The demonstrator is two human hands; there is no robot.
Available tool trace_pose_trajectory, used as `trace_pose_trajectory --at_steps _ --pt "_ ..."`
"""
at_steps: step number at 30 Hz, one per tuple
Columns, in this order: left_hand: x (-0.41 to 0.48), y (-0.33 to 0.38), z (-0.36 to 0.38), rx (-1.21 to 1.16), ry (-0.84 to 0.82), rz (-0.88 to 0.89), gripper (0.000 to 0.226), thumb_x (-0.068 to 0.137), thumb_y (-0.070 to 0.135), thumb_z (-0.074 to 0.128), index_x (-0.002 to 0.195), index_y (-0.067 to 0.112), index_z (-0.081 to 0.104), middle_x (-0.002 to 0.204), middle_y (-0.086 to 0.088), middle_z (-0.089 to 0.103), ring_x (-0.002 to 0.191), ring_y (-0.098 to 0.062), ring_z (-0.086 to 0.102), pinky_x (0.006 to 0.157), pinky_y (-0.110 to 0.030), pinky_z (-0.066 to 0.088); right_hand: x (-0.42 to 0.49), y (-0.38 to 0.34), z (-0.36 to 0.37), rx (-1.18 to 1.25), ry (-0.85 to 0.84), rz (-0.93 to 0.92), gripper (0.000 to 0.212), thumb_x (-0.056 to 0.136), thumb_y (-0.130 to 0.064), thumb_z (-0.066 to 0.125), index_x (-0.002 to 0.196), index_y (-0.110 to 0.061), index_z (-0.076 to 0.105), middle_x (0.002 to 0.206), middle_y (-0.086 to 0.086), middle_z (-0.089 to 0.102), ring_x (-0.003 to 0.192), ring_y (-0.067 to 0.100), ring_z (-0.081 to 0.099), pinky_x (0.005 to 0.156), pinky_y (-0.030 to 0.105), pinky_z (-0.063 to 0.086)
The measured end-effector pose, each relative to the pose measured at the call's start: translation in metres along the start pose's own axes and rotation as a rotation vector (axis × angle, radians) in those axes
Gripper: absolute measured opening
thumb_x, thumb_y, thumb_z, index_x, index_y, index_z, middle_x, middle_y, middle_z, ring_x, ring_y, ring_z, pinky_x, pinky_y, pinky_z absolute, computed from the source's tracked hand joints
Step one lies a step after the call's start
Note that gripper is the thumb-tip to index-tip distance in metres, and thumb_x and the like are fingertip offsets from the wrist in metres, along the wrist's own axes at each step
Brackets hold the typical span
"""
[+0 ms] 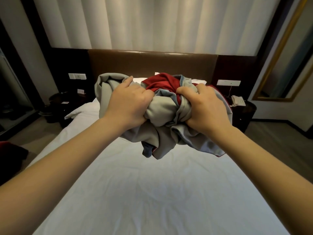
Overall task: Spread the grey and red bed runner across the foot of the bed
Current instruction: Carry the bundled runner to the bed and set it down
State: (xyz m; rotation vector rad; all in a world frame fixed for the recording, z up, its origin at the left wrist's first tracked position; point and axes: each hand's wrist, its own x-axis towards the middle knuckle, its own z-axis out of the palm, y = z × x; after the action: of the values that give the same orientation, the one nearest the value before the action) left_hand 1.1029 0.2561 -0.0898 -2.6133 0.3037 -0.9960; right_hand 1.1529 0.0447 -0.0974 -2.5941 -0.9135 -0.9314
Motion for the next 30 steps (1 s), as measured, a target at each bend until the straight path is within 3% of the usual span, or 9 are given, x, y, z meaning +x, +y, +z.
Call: trace_pose_trajectory --at_steps 6,11,16,24,30 --pt "-0.019 0.009 0.078 -0.037 -0.156 0.009 0.016 0.068 0.021 0.059 0.083 0.015 0.063 0.075 -0.009 0.065 0.078 -0.033 0.057 0.104 -0.043 0.033 -0.017 0.014 0.090 0.078 -0.109 0.040 0.068 0.062 -0.025 0.075 0.123 -0.032 0.048 0.099 0.012 0.050 0.092 0.035 0.048 0.063 0.033 0.039" --pt "-0.059 0.024 0.157 -0.119 -0.348 0.023 0.015 0.067 0.022 0.062 0.082 0.019 0.061 0.075 -0.004 0.064 0.082 -0.028 0.056 0.106 -0.040 0.028 -0.053 0.014 0.170 0.109 -0.319 0.079 0.078 0.056 -0.032 0.078 0.125 -0.035 0.042 0.100 0.014 0.051 0.091 0.037 0.049 0.060 0.034 0.042" --pt "-0.108 0.034 0.228 -0.217 -0.533 0.034 0.015 0.071 0.026 0.060 0.085 0.021 0.059 0.080 -0.002 0.064 0.088 -0.026 0.057 0.109 -0.039 0.023 -0.087 0.002 0.241 0.139 -0.503 0.115 0.073 0.064 -0.034 0.076 0.130 -0.032 0.046 0.103 0.016 0.051 0.093 0.037 0.049 0.063 0.037 0.043" --pt "-0.187 0.039 0.315 -0.416 -0.700 0.105 0.008 0.069 0.018 0.062 0.075 0.016 0.057 0.070 -0.005 0.062 0.077 -0.030 0.059 0.105 -0.045 0.033 -0.150 -0.035 0.336 0.169 -0.709 0.203 0.071 0.065 -0.033 0.075 0.131 -0.028 0.049 0.106 0.017 0.053 0.094 0.038 0.051 0.060 0.035 0.042" --pt "-0.249 0.045 0.365 -0.484 -0.803 0.159 0.007 0.069 0.017 0.063 0.070 0.016 0.056 0.066 -0.005 0.061 0.070 -0.029 0.059 0.099 -0.045 0.041 -0.197 -0.064 0.391 0.162 -0.890 0.226 0.074 0.066 -0.044 0.073 0.133 -0.034 0.043 0.113 0.011 0.051 0.104 0.033 0.047 0.063 0.033 0.042"
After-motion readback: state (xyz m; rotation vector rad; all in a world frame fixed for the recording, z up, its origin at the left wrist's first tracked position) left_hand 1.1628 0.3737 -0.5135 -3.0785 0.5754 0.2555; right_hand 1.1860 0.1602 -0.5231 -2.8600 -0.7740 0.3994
